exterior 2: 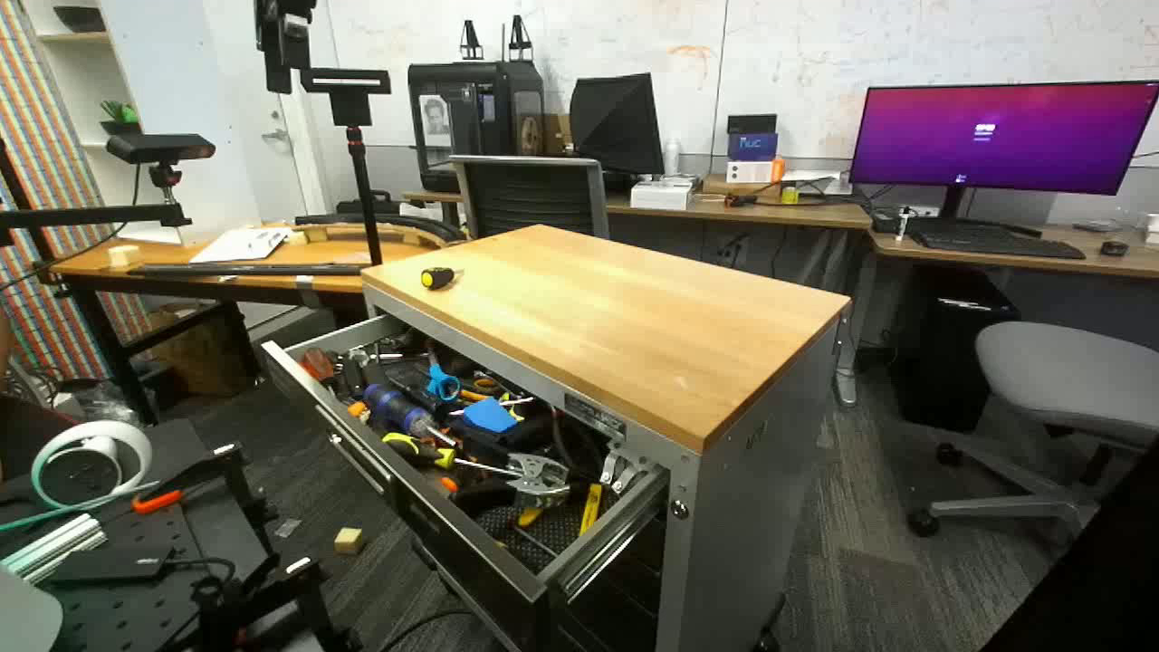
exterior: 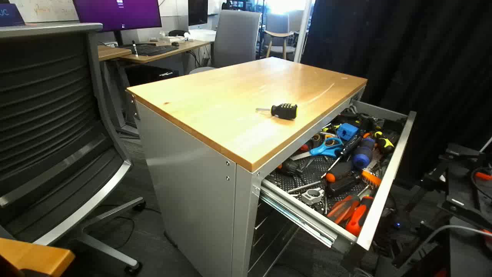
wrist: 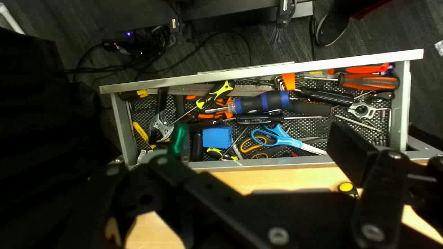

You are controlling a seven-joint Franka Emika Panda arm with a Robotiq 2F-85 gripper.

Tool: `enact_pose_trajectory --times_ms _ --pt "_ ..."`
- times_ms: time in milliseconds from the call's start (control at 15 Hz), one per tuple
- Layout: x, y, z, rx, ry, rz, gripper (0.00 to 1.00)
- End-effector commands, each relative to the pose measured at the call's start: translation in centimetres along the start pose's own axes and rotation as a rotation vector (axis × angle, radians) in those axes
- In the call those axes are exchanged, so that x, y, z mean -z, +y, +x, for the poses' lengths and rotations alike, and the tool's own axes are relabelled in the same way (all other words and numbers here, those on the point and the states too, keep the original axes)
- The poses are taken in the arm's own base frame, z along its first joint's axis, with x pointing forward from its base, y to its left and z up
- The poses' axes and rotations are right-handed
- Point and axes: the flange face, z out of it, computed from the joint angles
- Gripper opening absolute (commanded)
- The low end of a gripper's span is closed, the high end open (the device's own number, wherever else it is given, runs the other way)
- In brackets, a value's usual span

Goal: Put the screwdriver in the drawer then close it

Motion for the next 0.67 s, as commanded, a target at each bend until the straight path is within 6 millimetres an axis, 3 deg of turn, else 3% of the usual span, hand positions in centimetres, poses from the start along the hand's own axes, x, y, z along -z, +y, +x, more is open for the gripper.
enact_pose_trajectory --times_ms 0,333,533,600 --pt "0.2 0.0 0.0 0.0 0.002 0.001 1.0" --pt "0.3 -0.2 0.1 0.003 0.006 0.039 1.0" --pt "-1.0 -2.5 1.5 0.058 -0.027 0.043 1.0" --pt "-2.2 -5.2 4.5 0.084 -0.027 0.056 1.0"
